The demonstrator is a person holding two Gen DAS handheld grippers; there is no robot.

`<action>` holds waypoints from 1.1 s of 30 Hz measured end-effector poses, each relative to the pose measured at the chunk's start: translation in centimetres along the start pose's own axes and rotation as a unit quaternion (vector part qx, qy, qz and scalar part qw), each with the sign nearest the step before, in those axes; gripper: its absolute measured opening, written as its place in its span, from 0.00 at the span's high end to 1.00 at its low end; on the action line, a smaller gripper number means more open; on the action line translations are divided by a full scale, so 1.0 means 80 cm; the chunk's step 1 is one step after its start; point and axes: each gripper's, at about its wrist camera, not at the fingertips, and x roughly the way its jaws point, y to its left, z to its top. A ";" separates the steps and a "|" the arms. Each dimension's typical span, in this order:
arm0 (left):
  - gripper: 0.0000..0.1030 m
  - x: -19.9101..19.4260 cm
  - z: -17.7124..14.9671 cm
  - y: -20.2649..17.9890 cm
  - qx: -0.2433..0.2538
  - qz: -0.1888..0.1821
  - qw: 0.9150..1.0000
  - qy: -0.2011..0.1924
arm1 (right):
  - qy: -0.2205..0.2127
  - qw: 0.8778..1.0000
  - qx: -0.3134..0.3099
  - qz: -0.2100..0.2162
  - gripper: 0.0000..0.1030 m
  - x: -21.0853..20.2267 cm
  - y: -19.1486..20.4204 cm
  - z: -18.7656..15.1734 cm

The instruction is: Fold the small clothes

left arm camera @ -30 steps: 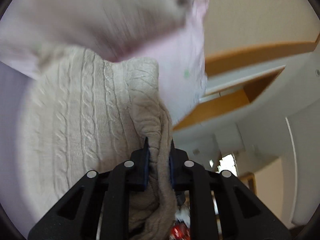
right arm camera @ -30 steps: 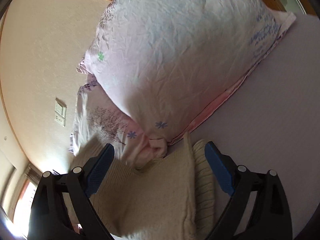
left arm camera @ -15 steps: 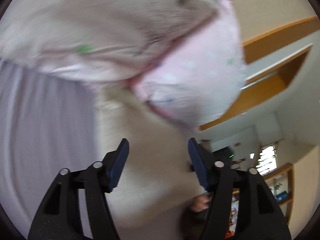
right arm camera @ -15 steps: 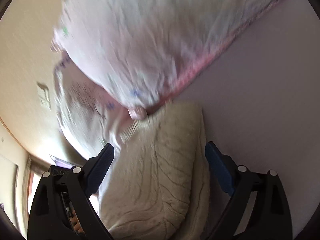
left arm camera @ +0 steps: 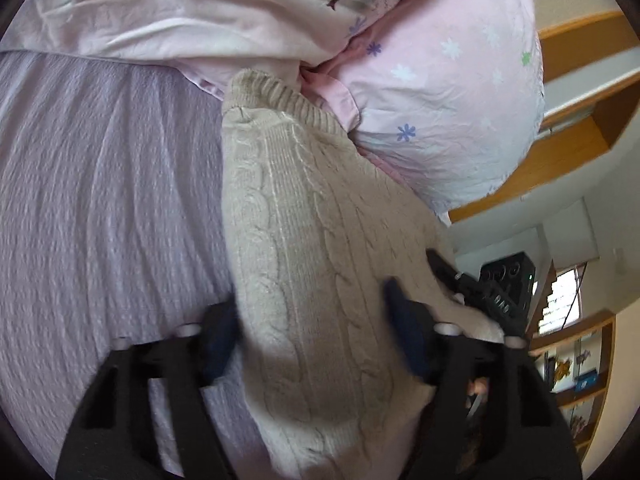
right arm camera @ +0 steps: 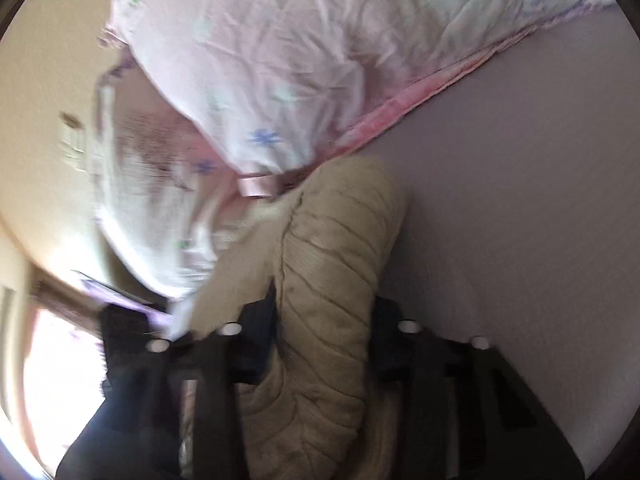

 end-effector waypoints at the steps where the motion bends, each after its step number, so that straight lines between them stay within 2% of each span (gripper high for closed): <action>1: 0.61 -0.010 0.000 0.004 -0.001 -0.016 1.000 0.001 | -0.004 1.000 -0.010 0.012 0.67 -0.002 0.006 -0.003; 2: 0.63 -0.028 -0.001 0.010 -0.004 -0.046 0.999 0.005 | -0.006 0.999 -0.017 0.028 0.67 -0.003 0.012 -0.006; 3: 0.64 -0.041 -0.003 0.011 0.001 -0.058 0.998 0.005 | -0.003 0.998 -0.023 0.053 0.68 -0.003 0.019 -0.010; 4: 0.64 -0.068 -0.010 0.012 0.022 -0.055 0.998 -0.008 | 0.005 0.997 -0.031 0.076 0.68 0.001 0.029 -0.014; 5: 0.63 -0.083 -0.015 0.012 0.039 -0.040 0.998 -0.020 | 0.019 0.995 -0.050 0.087 0.68 0.011 0.044 -0.022; 6: 0.62 -0.098 -0.019 0.015 0.056 -0.016 0.998 -0.032 | 0.032 0.994 -0.068 0.081 0.68 0.021 0.055 -0.028; 7: 0.60 -0.113 -0.025 0.022 0.069 0.019 0.997 -0.038 | 0.046 0.993 -0.086 0.067 0.65 0.034 0.065 -0.035; 9: 0.59 -0.128 -0.031 0.035 0.073 0.058 0.995 -0.042 | 0.080 0.990 -0.112 0.014 0.55 0.056 0.077 -0.042; 10: 0.60 -0.138 -0.036 0.040 0.075 0.070 0.993 -0.052 | 0.077 0.991 -0.110 0.003 0.49 0.053 0.076 -0.040; 11: 0.59 -0.157 -0.043 0.037 0.088 0.084 0.989 -0.079 | 0.053 0.994 -0.097 0.004 0.42 0.037 0.071 -0.035; 13: 0.51 -0.177 -0.056 0.017 0.117 0.078 0.984 -0.113 | -0.021 0.997 -0.070 0.015 0.33 -0.004 0.062 -0.025; 14: 0.49 -0.185 -0.063 0.006 0.133 0.071 0.981 -0.124 | -0.035 0.997 -0.066 0.020 0.33 -0.011 0.062 -0.021; 16: 0.43 -0.185 -0.075 -0.023 0.170 0.057 0.975 -0.131 | -0.026 0.997 -0.064 0.023 0.33 -0.006 0.067 -0.017; 17: 0.42 -0.179 -0.079 -0.034 0.186 0.054 0.973 -0.127 | -0.009 0.997 -0.070 0.015 0.38 0.006 0.071 -0.019; 18: 0.40 -0.167 -0.085 -0.048 0.210 0.054 0.969 -0.116 | 0.014 0.996 -0.085 -0.003 0.49 0.024 0.079 -0.024; 19: 0.40 -0.156 -0.090 -0.056 0.225 0.057 0.967 -0.107 | 0.027 0.994 -0.102 -0.021 0.80 0.037 0.085 -0.028; 20: 0.40 -0.138 -0.095 -0.064 0.243 0.063 0.964 -0.089 | 0.025 0.990 -0.131 -0.055 0.90 0.047 0.095 -0.033; 21: 0.41 -0.128 -0.099 -0.064 0.251 0.066 0.963 -0.073 | 0.006 0.984 -0.161 -0.081 0.90 0.050 0.105 -0.034; 22: 0.44 -0.113 -0.104 -0.062 0.257 0.073 0.962 -0.050 | -0.007 0.981 -0.170 -0.089 0.91 0.048 0.109 -0.031; 24: 0.54 -0.100 -0.109 -0.057 0.257 0.074 0.963 -0.032 | -0.034 0.979 -0.169 -0.108 0.91 0.041 0.109 -0.018; 25: 0.61 -0.099 -0.111 -0.051 0.254 0.072 0.964 -0.026 | -0.037 0.979 -0.162 -0.117 0.91 0.041 0.104 -0.012; 26: 0.63 -0.097 -0.111 -0.047 0.249 0.070 0.966 -0.023 | -0.029 0.979 -0.154 -0.131 0.91 0.049 0.096 -0.008; 28: 0.67 -0.100 -0.113 -0.039 0.239 0.063 0.969 -0.015 | -0.006 0.971 -0.165 -0.174 0.91 0.069 0.086 -0.016; 30: 0.68 -0.094 -0.115 -0.041 0.238 0.064 0.969 -0.012 | -0.006 0.964 -0.189 -0.185 0.90 0.074 0.092 -0.019; 32: 0.66 -0.102 -0.122 -0.041 0.237 0.063 0.969 -0.017 | -0.021 0.963 -0.195 -0.183 0.86 0.054 0.105 -0.020; 33: 0.59 -0.110 -0.123 -0.042 0.236 0.056 0.970 -0.022 | -0.041 0.963 -0.194 -0.182 0.85 0.037 0.113 -0.023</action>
